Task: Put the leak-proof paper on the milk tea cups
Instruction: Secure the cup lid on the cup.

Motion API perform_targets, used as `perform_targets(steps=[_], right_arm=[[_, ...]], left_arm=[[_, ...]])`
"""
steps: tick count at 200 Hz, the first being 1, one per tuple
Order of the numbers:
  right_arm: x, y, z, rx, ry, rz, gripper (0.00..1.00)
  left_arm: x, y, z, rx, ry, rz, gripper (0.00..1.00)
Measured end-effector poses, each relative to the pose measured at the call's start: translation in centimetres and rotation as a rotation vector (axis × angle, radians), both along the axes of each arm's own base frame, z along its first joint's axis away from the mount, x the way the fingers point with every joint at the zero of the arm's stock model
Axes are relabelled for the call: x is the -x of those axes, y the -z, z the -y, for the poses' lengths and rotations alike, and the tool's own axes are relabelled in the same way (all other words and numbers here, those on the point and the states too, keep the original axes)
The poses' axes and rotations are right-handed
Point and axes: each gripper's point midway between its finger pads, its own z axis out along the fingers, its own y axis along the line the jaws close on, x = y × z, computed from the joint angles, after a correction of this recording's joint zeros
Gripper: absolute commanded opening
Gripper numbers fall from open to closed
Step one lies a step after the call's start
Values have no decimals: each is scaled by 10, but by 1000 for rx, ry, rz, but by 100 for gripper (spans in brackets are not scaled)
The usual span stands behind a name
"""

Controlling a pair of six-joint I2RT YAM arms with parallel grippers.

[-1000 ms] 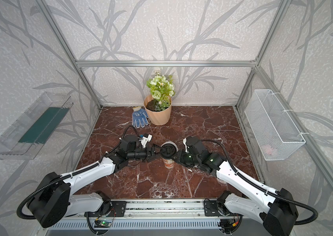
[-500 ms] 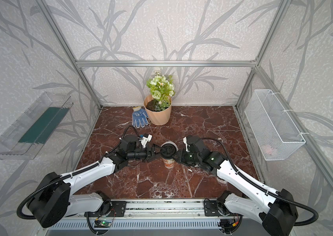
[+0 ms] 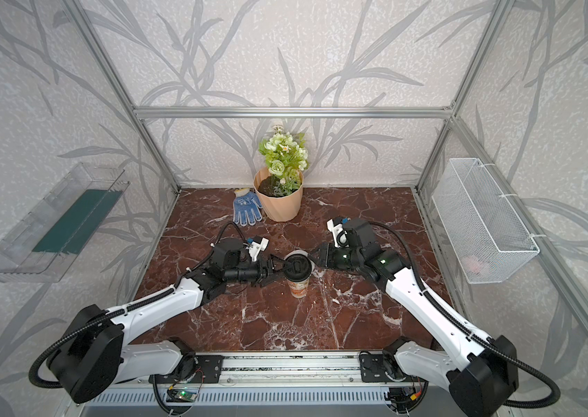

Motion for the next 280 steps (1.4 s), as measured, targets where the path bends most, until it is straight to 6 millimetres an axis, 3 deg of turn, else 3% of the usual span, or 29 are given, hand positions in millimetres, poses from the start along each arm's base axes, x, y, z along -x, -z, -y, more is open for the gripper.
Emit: perform_targets(steps=[77, 221, 280], right_arm=[[-16, 20, -25, 16, -126, -27, 39], [-20, 29, -25, 43, -148, -17, 26], [-23, 29, -25, 37, -145, -3, 26]], left_arm=[[0, 0, 0, -5, 3, 1, 72], [0, 0, 0, -6, 4, 1, 72], [0, 0, 0, -6, 4, 2, 72]])
